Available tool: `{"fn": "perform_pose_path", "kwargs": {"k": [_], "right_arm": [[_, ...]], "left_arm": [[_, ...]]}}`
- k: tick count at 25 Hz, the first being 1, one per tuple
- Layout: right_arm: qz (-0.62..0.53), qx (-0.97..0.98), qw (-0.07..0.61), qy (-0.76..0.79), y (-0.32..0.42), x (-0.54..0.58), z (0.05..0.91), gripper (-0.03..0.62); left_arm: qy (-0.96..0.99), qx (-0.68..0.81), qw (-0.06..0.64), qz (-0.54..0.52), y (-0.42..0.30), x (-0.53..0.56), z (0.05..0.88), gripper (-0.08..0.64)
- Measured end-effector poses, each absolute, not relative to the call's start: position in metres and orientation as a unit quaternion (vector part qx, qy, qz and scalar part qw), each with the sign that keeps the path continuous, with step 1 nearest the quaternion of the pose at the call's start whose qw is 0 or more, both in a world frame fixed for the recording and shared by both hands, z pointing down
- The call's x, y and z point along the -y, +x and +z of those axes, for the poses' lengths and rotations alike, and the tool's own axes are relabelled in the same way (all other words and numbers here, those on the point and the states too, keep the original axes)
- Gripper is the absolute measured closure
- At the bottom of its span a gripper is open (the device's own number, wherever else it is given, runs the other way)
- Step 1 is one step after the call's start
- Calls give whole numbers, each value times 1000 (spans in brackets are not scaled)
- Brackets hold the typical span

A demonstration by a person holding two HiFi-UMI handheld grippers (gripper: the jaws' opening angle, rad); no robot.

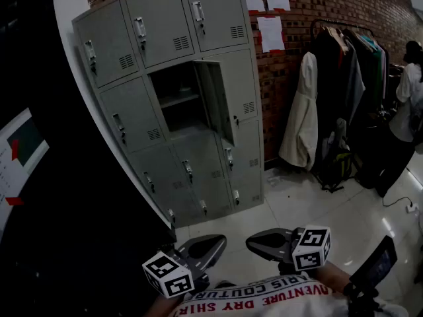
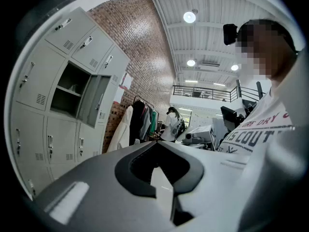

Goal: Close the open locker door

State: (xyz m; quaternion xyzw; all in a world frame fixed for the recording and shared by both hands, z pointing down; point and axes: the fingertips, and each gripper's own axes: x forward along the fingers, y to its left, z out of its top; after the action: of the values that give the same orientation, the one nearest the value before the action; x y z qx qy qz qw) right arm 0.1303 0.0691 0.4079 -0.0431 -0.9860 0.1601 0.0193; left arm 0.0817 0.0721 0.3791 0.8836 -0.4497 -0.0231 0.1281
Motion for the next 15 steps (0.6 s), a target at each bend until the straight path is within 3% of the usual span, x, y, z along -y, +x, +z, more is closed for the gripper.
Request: {"fn": "perform_pose_path", "kwargs": {"k": [15], "right_arm": [[166,986,19,-8,38,55,423,597]], "left_arm": [[882,450,138,-33,-22,50,390,555]]}}
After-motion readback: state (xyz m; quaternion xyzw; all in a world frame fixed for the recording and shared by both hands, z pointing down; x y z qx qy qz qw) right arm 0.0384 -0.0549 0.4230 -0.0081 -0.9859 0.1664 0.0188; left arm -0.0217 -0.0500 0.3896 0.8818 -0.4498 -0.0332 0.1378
